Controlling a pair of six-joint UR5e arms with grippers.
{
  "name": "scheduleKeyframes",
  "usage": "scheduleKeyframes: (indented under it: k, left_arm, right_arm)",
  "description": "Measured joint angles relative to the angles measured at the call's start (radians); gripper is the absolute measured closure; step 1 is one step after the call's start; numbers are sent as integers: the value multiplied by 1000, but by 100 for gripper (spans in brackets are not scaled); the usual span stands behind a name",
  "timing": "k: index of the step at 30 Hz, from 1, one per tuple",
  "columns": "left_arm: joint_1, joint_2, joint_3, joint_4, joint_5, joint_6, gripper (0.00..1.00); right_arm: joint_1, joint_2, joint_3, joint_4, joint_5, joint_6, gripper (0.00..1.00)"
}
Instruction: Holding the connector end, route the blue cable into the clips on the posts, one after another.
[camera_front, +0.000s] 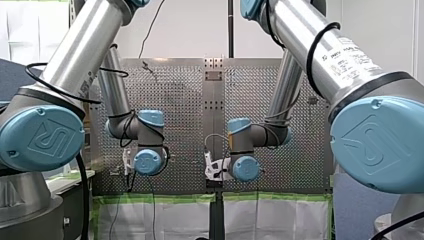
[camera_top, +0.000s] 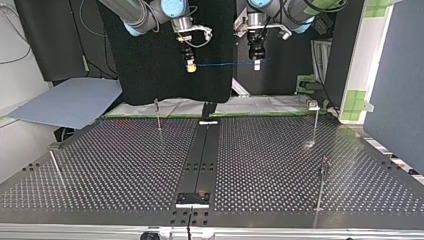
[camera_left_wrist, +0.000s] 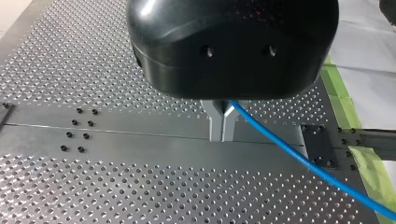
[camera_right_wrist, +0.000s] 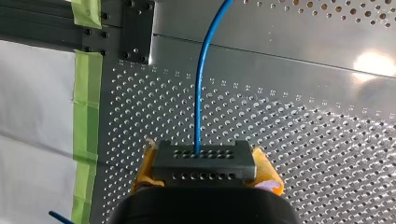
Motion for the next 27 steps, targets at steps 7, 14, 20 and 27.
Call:
scheduleKeyframes:
  k: [7, 14, 20, 27]
  left_arm:
    - [0, 0, 0, 0, 0, 0, 100]
    - [0, 0, 0, 0, 0, 0, 100]
    - [0, 0, 0, 0, 0, 0, 100]
    - [19, -16, 4, -19, -14, -7, 100]
  right_arm:
    - [0, 0, 0, 0, 0, 0, 100]
    - [0, 0, 0, 0, 0, 0, 100]
    - [0, 0, 0, 0, 0, 0, 100]
    - [8, -13, -13, 13, 13, -12, 100]
